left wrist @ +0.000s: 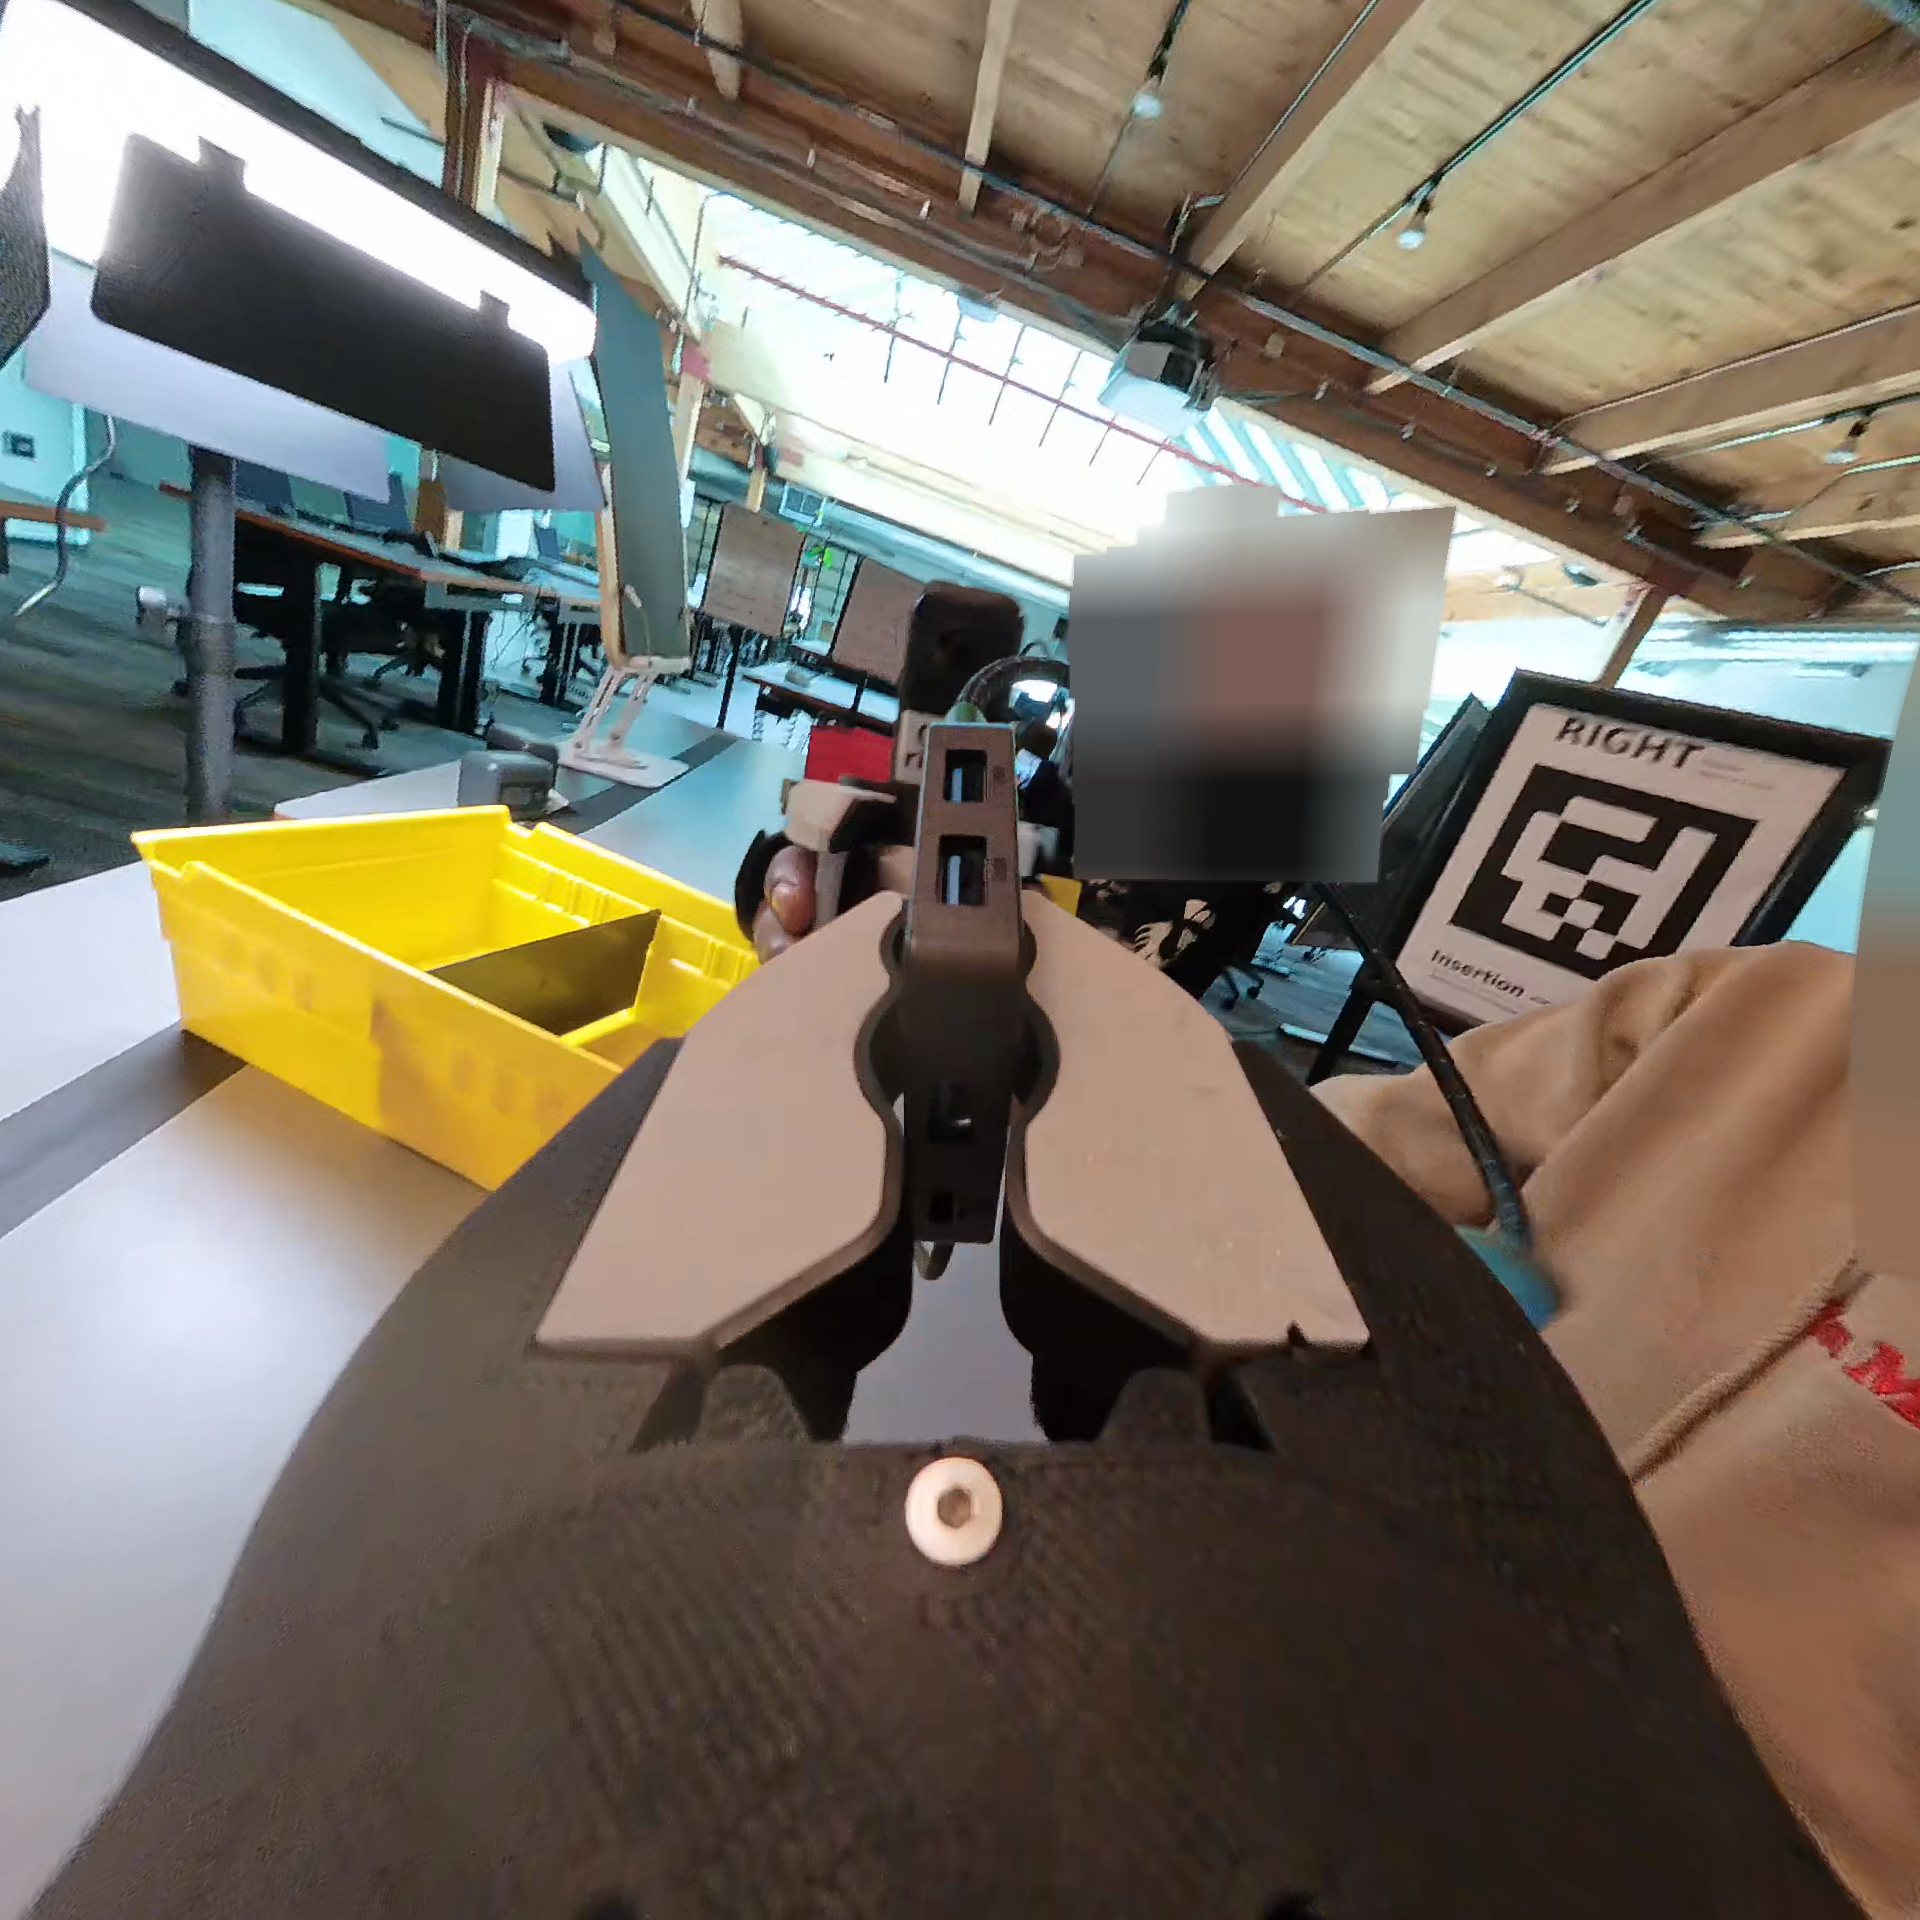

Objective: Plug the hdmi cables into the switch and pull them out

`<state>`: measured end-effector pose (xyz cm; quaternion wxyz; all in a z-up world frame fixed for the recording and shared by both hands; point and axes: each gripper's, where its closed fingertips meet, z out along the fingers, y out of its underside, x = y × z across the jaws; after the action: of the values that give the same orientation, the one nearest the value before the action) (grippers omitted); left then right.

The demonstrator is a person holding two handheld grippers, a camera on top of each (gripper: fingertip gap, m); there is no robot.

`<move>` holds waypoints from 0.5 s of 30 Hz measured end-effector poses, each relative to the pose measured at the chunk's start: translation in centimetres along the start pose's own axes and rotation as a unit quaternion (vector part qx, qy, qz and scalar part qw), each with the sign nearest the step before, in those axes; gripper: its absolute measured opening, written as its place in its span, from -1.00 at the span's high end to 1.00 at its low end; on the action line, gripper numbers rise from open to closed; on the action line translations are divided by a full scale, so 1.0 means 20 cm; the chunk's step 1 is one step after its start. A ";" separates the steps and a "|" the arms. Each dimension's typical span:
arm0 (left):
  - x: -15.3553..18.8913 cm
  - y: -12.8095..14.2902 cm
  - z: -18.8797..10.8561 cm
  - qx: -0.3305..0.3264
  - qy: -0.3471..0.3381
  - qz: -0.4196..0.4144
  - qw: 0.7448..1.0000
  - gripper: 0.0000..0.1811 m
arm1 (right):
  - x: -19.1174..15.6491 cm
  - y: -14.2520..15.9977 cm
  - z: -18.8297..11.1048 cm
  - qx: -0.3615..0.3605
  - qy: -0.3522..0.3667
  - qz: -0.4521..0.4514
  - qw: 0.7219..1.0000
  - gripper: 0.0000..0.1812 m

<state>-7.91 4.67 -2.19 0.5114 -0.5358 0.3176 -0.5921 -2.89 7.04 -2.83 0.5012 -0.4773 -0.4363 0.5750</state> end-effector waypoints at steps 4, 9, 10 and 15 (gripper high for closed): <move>-0.02 0.10 0.07 -0.043 -0.022 0.019 0.999 0.84 | -0.06 -0.03 0.09 0.022 -0.007 0.003 1.000 0.71; -0.03 0.16 0.12 -0.072 -0.047 0.036 0.996 0.84 | -0.07 -0.01 0.09 0.015 -0.013 0.007 1.000 0.85; -0.03 0.16 0.12 -0.073 -0.045 0.034 0.996 0.84 | -0.07 -0.01 0.08 0.011 -0.018 0.010 1.000 0.86; -0.02 0.19 0.12 -0.099 -0.036 0.039 0.994 0.84 | -0.09 0.02 0.07 -0.019 -0.034 -0.010 0.999 0.88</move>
<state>-4.62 4.44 -5.22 0.4902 -0.5919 0.3765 -0.5173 -4.27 5.15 -2.83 0.4827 -0.4627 -0.4686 0.5773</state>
